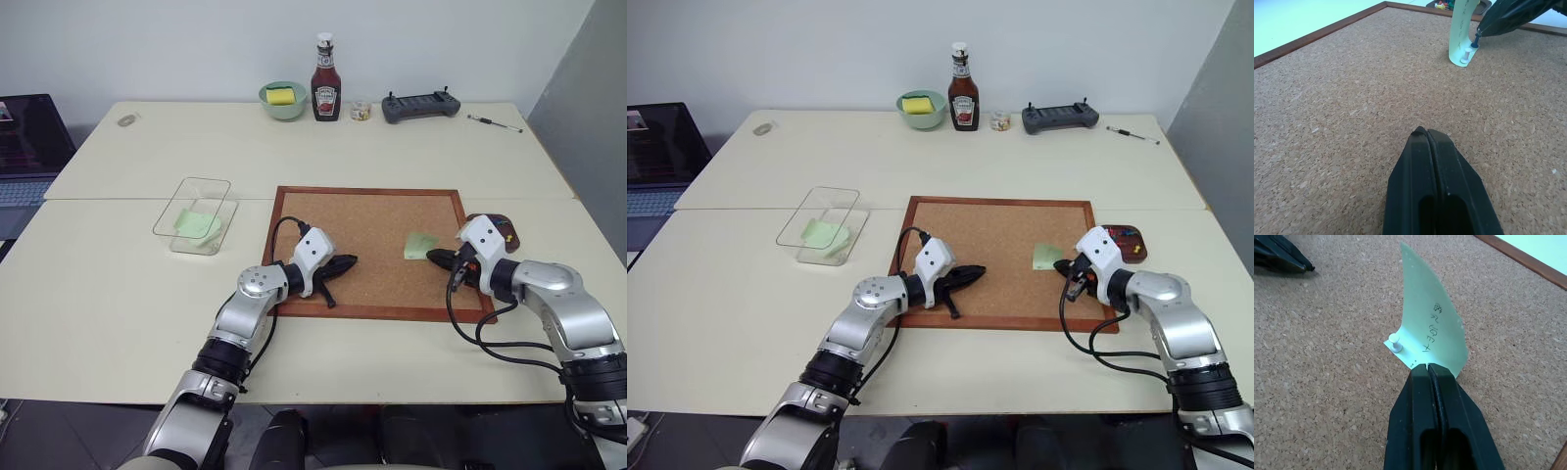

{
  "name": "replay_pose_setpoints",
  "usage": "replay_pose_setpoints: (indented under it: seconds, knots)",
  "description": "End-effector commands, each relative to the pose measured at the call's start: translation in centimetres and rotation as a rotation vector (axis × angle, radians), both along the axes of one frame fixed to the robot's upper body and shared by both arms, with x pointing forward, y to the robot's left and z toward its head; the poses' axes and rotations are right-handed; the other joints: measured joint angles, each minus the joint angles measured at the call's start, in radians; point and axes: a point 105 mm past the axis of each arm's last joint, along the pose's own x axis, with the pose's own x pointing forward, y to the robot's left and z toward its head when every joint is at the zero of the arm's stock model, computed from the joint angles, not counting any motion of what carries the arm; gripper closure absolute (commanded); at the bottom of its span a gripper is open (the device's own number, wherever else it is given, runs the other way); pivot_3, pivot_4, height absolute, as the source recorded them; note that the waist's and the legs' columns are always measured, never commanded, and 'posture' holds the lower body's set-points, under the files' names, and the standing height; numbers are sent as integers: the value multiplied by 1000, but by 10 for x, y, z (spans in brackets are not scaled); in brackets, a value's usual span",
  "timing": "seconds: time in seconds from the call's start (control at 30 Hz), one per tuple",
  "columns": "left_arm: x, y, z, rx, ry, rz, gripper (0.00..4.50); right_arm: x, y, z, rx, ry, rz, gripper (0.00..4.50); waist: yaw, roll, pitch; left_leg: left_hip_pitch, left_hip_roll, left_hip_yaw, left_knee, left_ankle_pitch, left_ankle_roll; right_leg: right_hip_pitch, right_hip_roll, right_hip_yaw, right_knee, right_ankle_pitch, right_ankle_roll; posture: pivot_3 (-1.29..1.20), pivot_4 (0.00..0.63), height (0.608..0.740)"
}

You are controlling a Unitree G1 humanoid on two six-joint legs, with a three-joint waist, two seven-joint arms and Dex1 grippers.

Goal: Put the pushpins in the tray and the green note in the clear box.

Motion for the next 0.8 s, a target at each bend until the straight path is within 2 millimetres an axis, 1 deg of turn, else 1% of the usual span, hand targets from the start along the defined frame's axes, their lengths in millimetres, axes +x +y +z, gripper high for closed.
replay_pose_setpoints:
  seconds: [0.03, 0.13, 0.2, 0.23, 0.27, 0.47, 0.8]
  knots:
    - [-5, 2, -12, 28, 28, -6, 4500, 1, 1, 24, 14, -80, 20, 4474, 0, 0, 0, 0, 0, 0, 0, 0, 0, 0, 0, 0, 0, 0, 0, 0, 150, 740]
    - [-5, 1, -12, 28, 29, -7, 4500, 0, -1, 23, 7, -77, 25, 4474, 0, 0, 0, 0, 0, 0, 0, 0, 0, 0, 0, 0, 0, 0, 0, 0, 150, 740]
    - [-5, 1, -12, 28, 29, -8, 4500, -2, -2, 19, -17, -68, 33, 4116, 0, 0, 0, 0, 0, 0, 0, 0, 0, 0, 0, 0, 0, 0, 0, 0, 150, 740]
    - [-5, 1, -12, 28, 29, -7, 4500, -3, -2, 17, -28, -61, 38, 4072, 0, 0, 0, 0, 0, 0, 0, 0, 0, 0, 0, 0, 0, 0, 0, 0, 150, 740]
    - [-5, 1, -12, 28, 29, -7, 4500, -3, -2, 16, -39, -56, 41, 3915, 0, 0, 0, 0, 0, 0, 0, 0, 0, 0, 0, 0, 0, 0, 0, 0, 150, 740]
    - [-5, 1, -12, 29, 29, -5, 4500, 0, -3, 8, -99, -56, 37, 2780, 0, 0, 0, 0, 0, 0, 0, 0, 0, 0, 0, 0, 0, 0, 0, 0, 150, 740]
    - [-5, 1, -12, 28, 29, -1, 4500, 4, -2, 2, -121, -50, 33, 2780, 0, 0, 0, 0, 0, 0, 0, 0, 0, 0, 0, 0, 0, 0, 0, 0, 150, 740]
